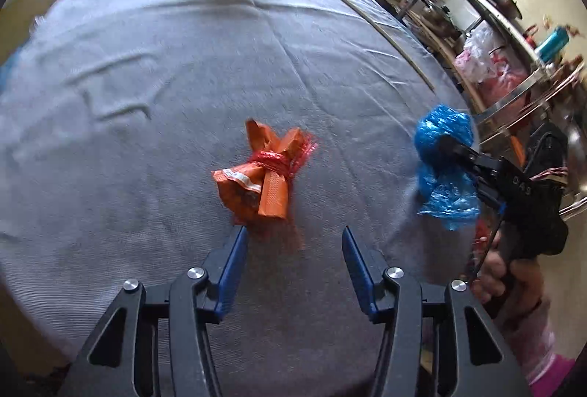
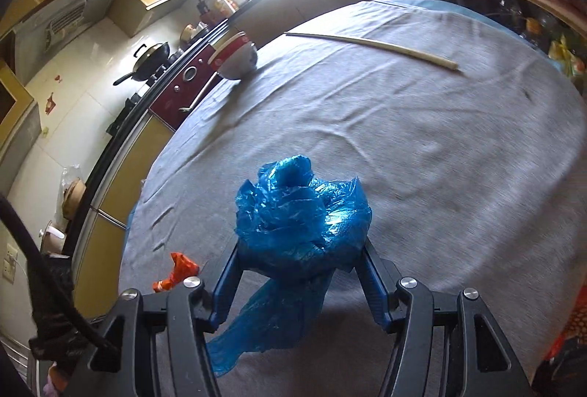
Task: Collect trash
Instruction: 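Lift the orange bag with the left tool while the right tool lifts the blue bag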
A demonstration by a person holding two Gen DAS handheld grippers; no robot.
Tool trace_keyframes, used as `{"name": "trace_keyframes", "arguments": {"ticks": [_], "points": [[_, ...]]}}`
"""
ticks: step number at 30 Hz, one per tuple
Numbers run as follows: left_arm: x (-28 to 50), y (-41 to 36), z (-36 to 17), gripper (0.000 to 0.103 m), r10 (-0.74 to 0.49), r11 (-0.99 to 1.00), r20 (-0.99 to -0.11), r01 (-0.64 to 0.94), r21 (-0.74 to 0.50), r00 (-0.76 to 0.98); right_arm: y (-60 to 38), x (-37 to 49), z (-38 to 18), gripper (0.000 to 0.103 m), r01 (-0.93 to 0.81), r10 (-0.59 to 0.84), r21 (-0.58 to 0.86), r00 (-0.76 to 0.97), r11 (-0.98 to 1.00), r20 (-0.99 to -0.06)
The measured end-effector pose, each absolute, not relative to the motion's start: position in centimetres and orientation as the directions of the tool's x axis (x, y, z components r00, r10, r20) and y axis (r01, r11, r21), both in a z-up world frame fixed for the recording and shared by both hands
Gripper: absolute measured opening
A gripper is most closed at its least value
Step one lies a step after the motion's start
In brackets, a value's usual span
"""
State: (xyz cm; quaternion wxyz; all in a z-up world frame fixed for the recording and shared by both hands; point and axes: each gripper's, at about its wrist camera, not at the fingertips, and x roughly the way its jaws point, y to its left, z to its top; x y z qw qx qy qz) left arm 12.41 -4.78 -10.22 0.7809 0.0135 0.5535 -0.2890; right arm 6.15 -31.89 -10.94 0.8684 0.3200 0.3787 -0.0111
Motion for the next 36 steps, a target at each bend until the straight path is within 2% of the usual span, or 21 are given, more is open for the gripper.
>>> {"name": "trace_keyframes", "arguments": {"ticks": [4, 7, 12, 14, 16, 19, 24, 36], "points": [[13.7, -4.6, -8.9, 0.061, -0.359, 0.871, -0.877, 0.452, -0.192, 0.319, -32.4, 5.0, -11.0, 0.063, 0.26, 0.231, 0.562, 0.72, 0.785, -0.654], [14.6, -5.2, -9.1, 0.062, -0.322, 0.873, -0.866, 0.474, -0.115, 0.382, -31.9, 4.6, -10.9, 0.063, 0.244, 0.24, 0.558, 0.717, 0.794, -0.654], [14.9, -7.1, -11.6, 0.064, -0.291, 0.829, -0.898, 0.556, -0.064, 0.33, -31.0, 3.8, -10.8, 0.063, 0.233, 0.251, 0.554, 0.709, 0.799, -0.659], [15.0, -6.8, -12.2, 0.063, -0.318, 0.829, -0.899, 0.549, -0.111, 0.299, -30.8, 3.5, -10.7, 0.063, 0.23, 0.251, 0.554, 0.71, 0.8, -0.658], [15.3, -6.6, -12.4, 0.049, -0.343, 0.841, -0.892, 0.519, -0.152, 0.295, -30.6, 3.1, -10.6, 0.063, 0.225, 0.249, 0.55, 0.712, 0.804, -0.656], [15.2, -6.1, -12.3, 0.046, -0.363, 0.857, -0.882, 0.479, -0.189, 0.301, -30.3, 2.5, -10.3, 0.063, 0.218, 0.245, 0.544, 0.717, 0.811, -0.653], [13.7, -5.8, -11.1, 0.044, -0.328, 0.886, -0.874, 0.437, -0.154, 0.357, -29.6, 1.3, -9.8, 0.063, 0.201, 0.252, 0.543, 0.721, 0.816, -0.645], [7.1, -7.3, -6.3, 0.044, -0.203, 0.919, -0.786, 0.391, 0.052, 0.584, -27.9, -2.5, -7.2, 0.063, 0.143, 0.254, 0.533, 0.758, 0.834, -0.601]]}}
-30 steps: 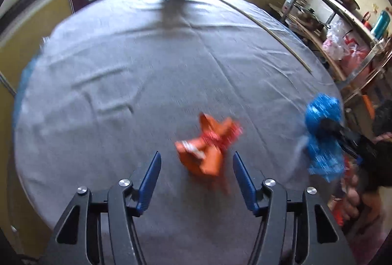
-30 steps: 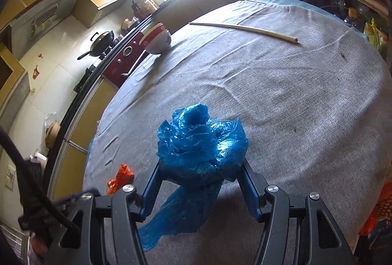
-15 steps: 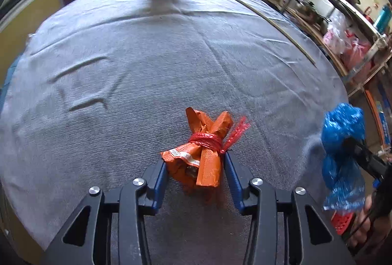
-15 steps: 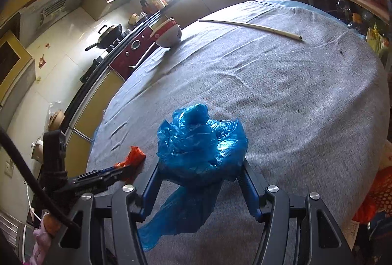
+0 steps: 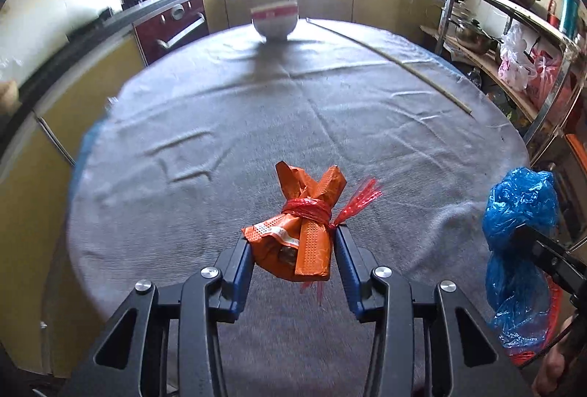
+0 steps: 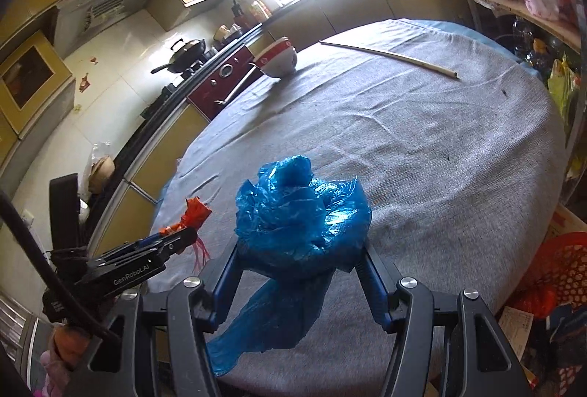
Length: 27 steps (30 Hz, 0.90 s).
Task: Collect trash
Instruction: 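Lift the orange bag with the left tool while the right tool lifts the blue bag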
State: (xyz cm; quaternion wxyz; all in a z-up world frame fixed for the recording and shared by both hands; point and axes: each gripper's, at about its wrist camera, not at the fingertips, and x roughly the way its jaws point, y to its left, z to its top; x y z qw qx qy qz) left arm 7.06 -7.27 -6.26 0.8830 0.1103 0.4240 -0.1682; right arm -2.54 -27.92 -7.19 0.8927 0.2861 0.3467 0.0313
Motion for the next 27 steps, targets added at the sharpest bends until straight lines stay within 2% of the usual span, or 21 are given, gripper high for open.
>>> {"name": "trace_keyframes", "arguments": {"ticks": [6, 27], "points": [[3.8, -7.8, -4.1, 0.044, -0.187, 0.916, -0.736, 0.385, 0.108, 0.65, -27.4, -4.9, -5.6, 0.063, 0.113, 0.248, 0.518, 0.78, 0.848, -0.575], [-3.9, -10.5, -0.6, 0.044, -0.193, 0.891, -0.651, 0.409, 0.197, 0.734, -27.7, -12.1, -1.4, 0.063, 0.063, 0.228, 0.515, 0.846, 0.855, -0.482]]}}
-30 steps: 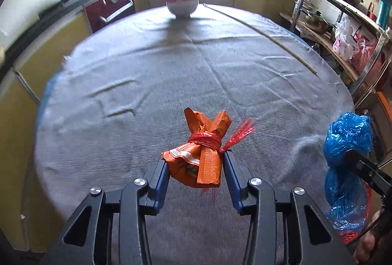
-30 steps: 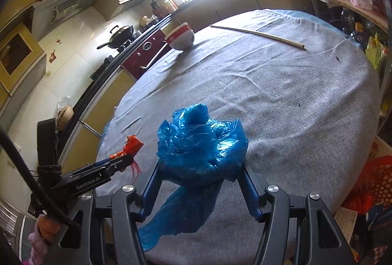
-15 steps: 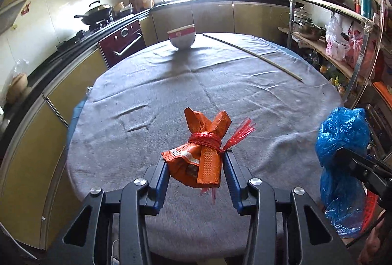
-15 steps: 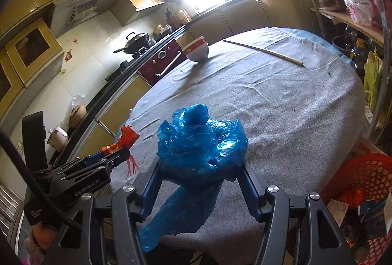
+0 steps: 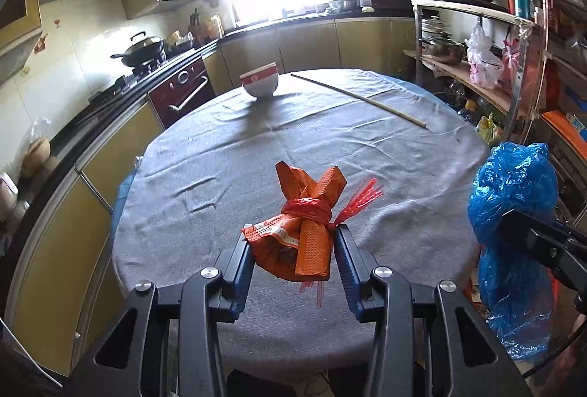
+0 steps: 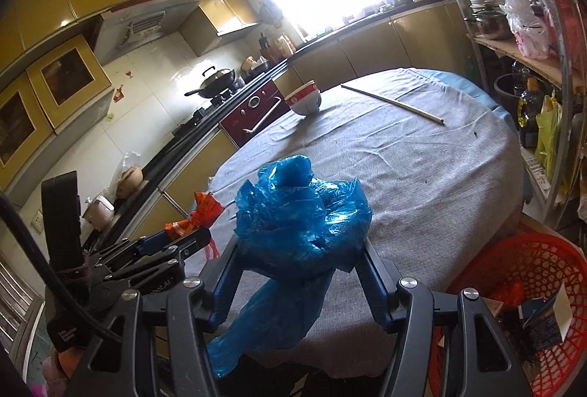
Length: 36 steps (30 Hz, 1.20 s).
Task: Collect trash
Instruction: 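Lift the orange bag with the left tool while the right tool lifts the blue bag, then carry the orange bag with the left tool while the right tool carries the blue bag to the red basket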
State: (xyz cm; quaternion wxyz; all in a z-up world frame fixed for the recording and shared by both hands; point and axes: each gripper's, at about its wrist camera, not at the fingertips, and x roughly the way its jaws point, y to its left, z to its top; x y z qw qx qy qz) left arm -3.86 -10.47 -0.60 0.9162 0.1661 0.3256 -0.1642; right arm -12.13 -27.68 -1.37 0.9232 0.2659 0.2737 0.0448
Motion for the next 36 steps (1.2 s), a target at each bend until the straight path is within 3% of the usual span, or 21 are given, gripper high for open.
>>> {"name": "trace_keyframes", "arguments": {"ticks": [36], "points": [[-9.7, -15.6, 2.2, 0.044, -0.26, 0.84, -0.586, 0.479, 0.256, 0.767, -31.6, -19.3, 1.1, 0.063, 0.081, 0.162, 0.535, 0.905, 0.841, -0.392]]}}
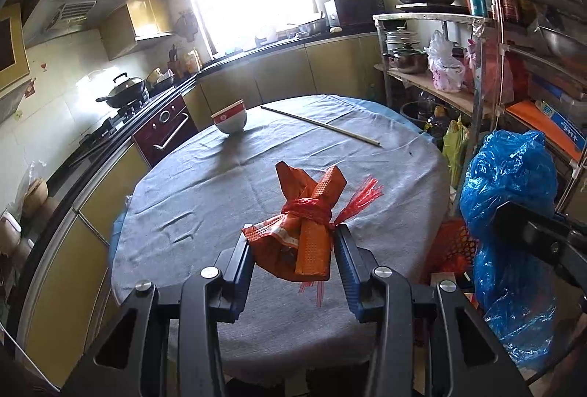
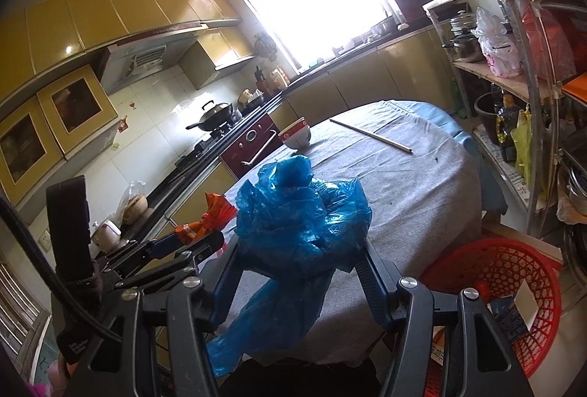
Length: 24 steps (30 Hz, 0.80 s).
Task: Collect trash
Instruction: 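Carry the orange bag with the left tool while the right tool carries the blue bag to the red basket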
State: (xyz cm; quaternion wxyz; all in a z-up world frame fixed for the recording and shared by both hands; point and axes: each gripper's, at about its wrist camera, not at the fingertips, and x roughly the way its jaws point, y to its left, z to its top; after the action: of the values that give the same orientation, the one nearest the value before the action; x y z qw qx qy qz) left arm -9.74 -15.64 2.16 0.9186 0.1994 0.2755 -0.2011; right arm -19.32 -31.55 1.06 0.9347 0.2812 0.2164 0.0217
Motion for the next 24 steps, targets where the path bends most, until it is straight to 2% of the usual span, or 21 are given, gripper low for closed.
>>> {"name": "trace_keyframes", "arguments": {"ticks": [24], "points": [[-12.7, -18.9, 2.2, 0.044, -0.309, 0.789, -0.573, 0.541, 0.291, 0.759, -33.6, -23.4, 2.1, 0.063, 0.132, 0.084, 0.528, 0.927, 0.839, -0.367]]}}
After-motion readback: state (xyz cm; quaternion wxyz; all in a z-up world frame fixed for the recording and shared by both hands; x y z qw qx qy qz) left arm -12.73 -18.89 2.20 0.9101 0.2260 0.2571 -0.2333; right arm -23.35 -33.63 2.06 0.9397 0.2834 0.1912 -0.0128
